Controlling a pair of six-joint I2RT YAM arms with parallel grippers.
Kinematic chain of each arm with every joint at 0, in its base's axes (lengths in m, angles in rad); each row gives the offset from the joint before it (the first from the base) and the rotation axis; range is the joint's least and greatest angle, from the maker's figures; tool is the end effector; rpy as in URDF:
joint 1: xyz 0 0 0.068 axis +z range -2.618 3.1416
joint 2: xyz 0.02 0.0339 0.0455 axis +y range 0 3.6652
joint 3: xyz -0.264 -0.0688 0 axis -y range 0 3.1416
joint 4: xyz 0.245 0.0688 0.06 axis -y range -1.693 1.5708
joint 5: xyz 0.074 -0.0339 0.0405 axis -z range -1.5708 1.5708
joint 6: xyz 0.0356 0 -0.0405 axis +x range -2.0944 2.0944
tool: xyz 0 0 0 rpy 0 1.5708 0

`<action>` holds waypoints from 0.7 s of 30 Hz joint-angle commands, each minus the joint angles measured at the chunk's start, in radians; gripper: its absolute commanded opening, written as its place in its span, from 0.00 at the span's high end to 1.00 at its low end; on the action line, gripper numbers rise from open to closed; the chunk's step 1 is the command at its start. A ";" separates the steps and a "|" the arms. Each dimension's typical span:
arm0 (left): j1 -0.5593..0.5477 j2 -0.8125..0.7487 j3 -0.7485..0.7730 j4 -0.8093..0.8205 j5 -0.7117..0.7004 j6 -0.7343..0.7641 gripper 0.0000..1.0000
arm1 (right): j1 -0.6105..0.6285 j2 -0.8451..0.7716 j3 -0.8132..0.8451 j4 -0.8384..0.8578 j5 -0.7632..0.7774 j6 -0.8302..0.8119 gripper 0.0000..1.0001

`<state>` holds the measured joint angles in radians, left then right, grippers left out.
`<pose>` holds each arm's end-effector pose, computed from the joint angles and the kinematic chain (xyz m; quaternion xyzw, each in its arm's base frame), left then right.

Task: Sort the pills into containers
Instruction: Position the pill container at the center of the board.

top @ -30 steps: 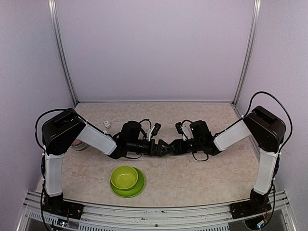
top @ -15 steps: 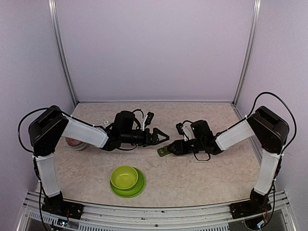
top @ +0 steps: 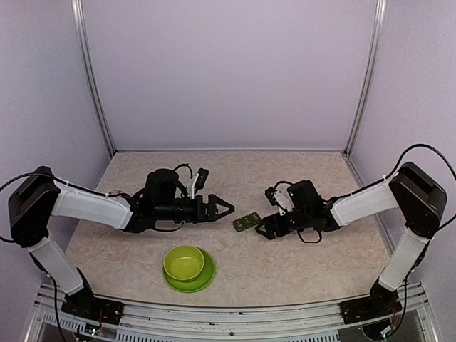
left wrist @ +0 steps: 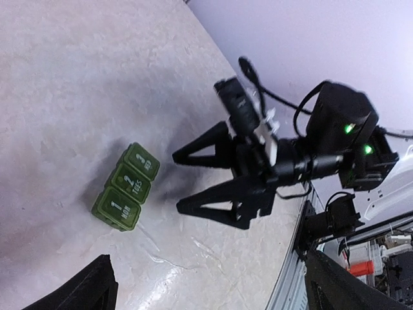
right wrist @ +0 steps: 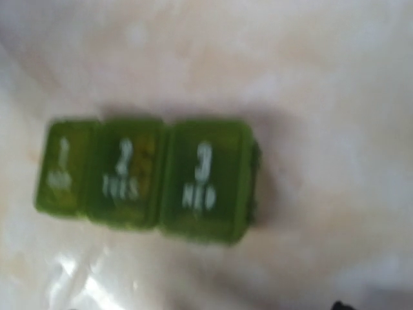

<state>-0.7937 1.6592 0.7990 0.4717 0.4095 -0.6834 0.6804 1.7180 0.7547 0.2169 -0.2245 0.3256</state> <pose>0.2334 -0.2576 0.1895 0.1580 0.8055 -0.4922 0.2898 0.2497 0.2123 0.1339 -0.2048 0.8883 0.2818 0.2993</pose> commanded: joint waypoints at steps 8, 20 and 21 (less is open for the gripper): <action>-0.002 -0.352 -0.088 -0.186 -0.225 0.056 0.01 | 0.222 0.097 0.114 -0.213 0.318 0.107 0.13; -0.004 -0.523 -0.175 -0.232 -0.294 0.058 0.01 | 0.268 0.283 0.313 -0.302 0.480 0.331 0.15; -0.004 -0.529 -0.181 -0.231 -0.294 0.058 0.01 | 0.265 0.291 0.323 -0.308 0.500 0.335 0.15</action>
<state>-0.7937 1.1629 0.6491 0.2535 0.1444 -0.6392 0.9428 1.9350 1.0554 0.0395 0.1940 0.5709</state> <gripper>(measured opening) 0.988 0.859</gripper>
